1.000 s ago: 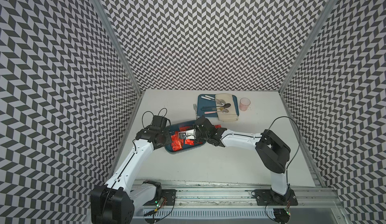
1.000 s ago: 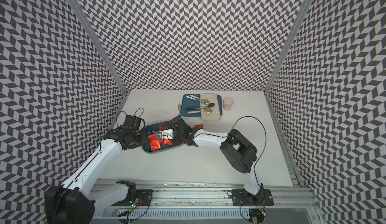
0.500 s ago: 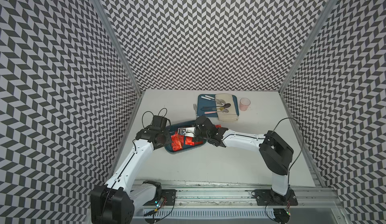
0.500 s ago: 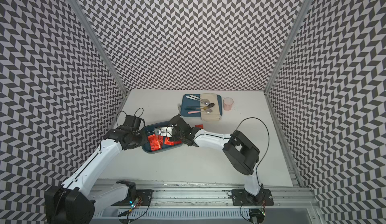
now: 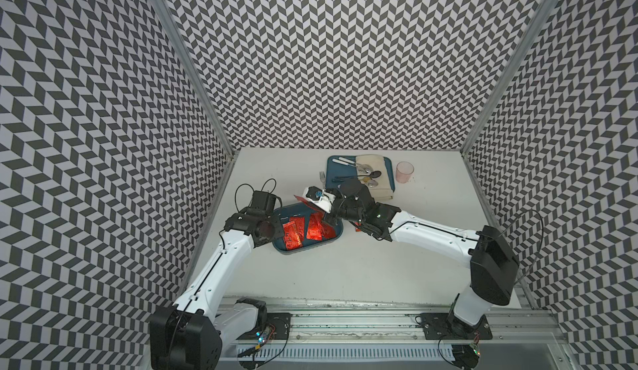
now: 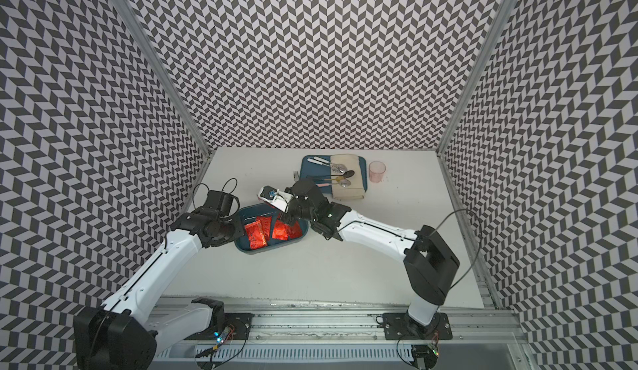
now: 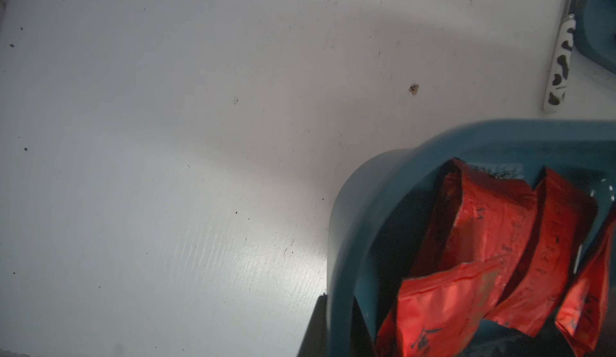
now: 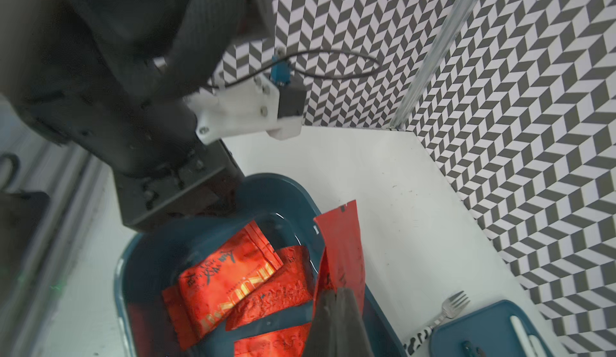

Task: Take the tea bags out of the storage box
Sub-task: Pick up the tea bag from the storage box, then place the tea bag at the center of the board.

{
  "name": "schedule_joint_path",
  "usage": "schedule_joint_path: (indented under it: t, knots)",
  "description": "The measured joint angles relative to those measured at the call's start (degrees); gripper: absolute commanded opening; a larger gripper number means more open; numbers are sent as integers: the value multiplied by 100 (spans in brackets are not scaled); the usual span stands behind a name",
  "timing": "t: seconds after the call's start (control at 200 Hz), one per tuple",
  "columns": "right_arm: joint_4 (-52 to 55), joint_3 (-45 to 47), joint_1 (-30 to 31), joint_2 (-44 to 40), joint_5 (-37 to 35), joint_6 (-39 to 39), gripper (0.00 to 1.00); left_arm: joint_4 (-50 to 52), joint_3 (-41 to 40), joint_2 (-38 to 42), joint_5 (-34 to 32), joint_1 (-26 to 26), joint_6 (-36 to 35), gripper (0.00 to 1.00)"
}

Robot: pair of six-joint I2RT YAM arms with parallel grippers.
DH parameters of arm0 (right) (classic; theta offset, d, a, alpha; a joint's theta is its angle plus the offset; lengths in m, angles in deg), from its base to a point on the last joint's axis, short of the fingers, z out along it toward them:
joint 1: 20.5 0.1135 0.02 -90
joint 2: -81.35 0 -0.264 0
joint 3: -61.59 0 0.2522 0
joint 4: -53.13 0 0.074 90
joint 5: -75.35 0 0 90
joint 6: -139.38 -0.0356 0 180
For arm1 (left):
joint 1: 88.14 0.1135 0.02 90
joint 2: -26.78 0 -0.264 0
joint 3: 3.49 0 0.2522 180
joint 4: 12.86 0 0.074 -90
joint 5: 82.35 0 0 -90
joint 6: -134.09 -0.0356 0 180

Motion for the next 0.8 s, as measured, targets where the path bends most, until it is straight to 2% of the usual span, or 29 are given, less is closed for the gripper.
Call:
schedule_joint_path:
  t: [0.13, 0.26, 0.406, 0.596, 0.701, 0.801]
  knots:
    - [-70, 76, -214, -151, 284, -857, 0, 0, 0, -2, 0, 0, 2, 0]
    - [151, 76, -501, -264, 157, -1676, 0, 0, 0, 0, 0, 0, 0, 0]
    - [772, 109, -964, -487, -774, -2319, 0, 0, 0, 0, 2, 0, 0, 0]
    - [1650, 354, -1447, -557, -2253, -2697, 0, 0, 0, 0, 2, 0, 0, 0]
    - [2221, 326, -1530, -286, -2975, -2885, 0, 0, 0, 0, 4, 2, -2, 0]
    - [2830, 22, -1530, 337, -3539, -3198, 0, 0, 0, 0, 4, 4, -2, 0]
